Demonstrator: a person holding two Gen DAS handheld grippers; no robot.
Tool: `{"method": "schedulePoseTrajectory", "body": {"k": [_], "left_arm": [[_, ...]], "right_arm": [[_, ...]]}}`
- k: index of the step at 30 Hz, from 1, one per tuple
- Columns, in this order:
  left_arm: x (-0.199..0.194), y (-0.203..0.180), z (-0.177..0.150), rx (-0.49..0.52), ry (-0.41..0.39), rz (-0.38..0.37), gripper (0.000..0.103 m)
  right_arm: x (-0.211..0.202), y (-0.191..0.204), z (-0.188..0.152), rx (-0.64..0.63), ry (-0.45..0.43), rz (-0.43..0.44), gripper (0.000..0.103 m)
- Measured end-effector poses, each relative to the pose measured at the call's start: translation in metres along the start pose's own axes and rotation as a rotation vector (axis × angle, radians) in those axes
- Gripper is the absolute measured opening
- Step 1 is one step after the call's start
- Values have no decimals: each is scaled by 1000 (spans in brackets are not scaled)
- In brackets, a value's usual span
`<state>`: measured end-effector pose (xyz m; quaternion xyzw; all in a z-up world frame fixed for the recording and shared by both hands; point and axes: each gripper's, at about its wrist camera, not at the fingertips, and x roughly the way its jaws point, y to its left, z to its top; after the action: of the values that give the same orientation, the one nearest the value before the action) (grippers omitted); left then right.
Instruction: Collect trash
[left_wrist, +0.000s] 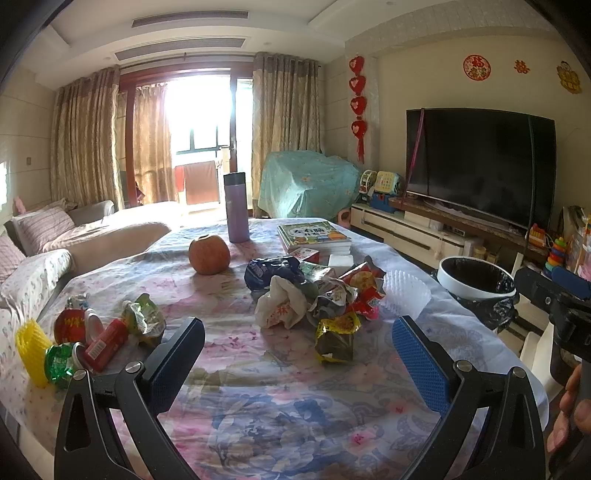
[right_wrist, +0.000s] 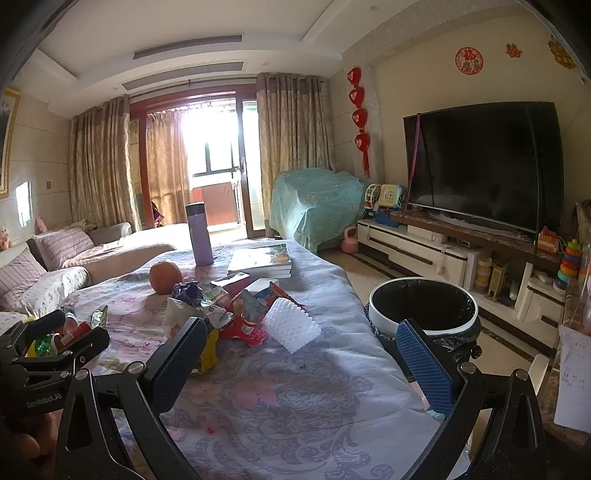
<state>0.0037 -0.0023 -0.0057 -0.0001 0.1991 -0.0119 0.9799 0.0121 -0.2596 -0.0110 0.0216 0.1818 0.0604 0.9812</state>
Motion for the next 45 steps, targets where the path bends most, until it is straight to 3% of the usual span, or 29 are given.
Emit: {"method": "schedulePoseTrajectory", "body": {"k": [22,38,45], "left_arm": [[23,1,-1,9,51,-9,102],[101,-9,6,5,197,-54,101],[139,-18,7,14,258,-48,101]], "right_arm": [[22,-10,-5,26,56,52,103],[108,-31,-18,132,254,130,102],[157,-38,-22,180,358,153,90]]}}
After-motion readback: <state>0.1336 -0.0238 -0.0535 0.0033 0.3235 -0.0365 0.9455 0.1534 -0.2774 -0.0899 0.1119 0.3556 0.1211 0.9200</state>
